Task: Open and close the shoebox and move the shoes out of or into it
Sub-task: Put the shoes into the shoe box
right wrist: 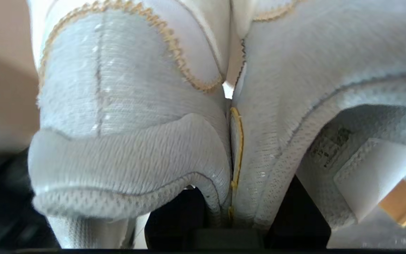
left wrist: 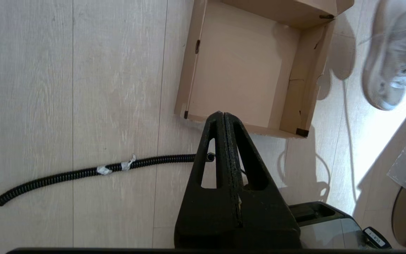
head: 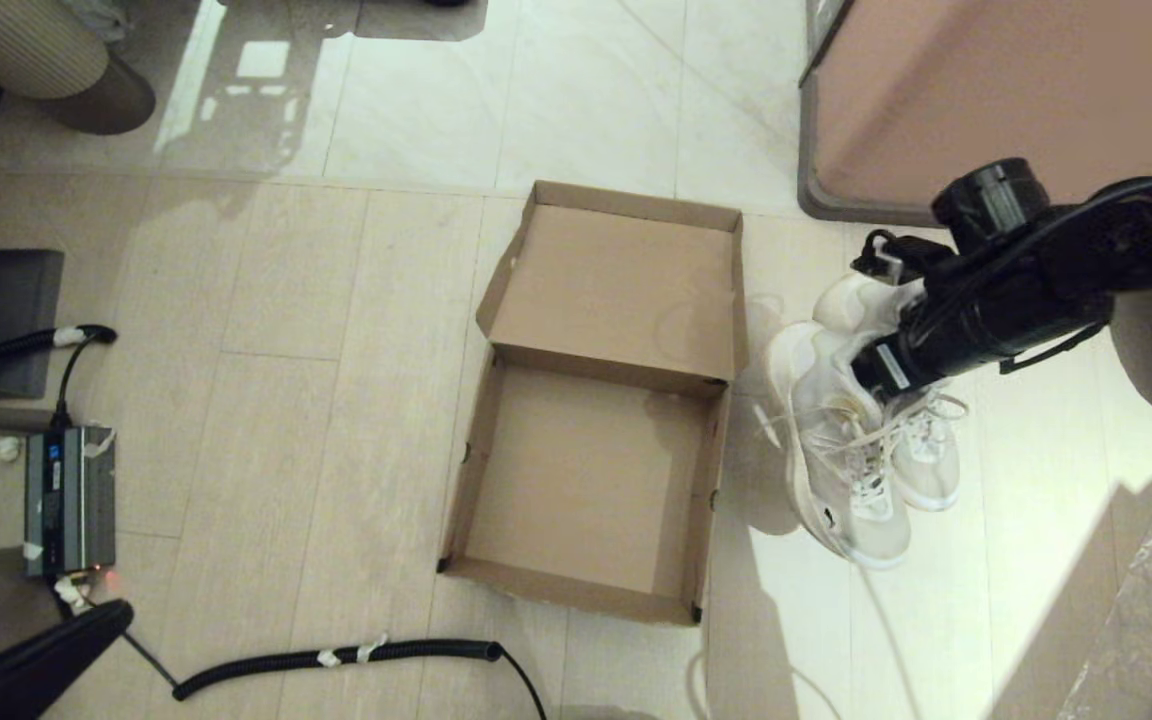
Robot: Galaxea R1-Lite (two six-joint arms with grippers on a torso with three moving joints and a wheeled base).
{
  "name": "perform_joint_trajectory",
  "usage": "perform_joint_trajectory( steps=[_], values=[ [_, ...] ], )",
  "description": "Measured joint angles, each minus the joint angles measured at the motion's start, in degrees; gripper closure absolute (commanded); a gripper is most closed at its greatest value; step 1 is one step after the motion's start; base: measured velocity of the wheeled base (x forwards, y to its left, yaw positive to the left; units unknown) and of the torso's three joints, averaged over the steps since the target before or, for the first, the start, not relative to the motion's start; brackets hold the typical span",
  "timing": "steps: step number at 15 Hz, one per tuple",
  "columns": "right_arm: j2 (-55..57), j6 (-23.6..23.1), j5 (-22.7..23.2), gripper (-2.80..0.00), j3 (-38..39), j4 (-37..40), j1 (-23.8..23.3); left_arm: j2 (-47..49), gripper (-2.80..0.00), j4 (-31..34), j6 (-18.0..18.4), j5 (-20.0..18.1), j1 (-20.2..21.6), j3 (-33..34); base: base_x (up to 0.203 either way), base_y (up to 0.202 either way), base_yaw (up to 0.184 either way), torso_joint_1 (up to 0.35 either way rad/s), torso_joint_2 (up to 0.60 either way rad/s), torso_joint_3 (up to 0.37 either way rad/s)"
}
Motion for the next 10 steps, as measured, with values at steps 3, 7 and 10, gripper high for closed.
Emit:
perform_joint_trajectory(
  steps=[3,7,10],
  values=[
    [-5.97,1.4,0.6,0.0,1.22,3.92,6.87,-0.22,0.0,0.02,0.01,-0.62,0.0,-0.62,0.0,0.0,0.0,0.0,0.0,0.0],
    [-8.42,3.56,-0.47,0.0,1.46,4.38,17.76,-1.4,0.0,0.29,0.0,-0.22,0.09,-0.75,0.0,0.0,0.0,0.0,0.0,0.0],
    [-6.53,3.61,-5.0,0.0,1.26,3.86,24.64,-1.62,0.0,0.29,0.02,-0.24,0.09,-0.79,0.0,0.0,0.0,0.0,0.0,0.0]
  ],
)
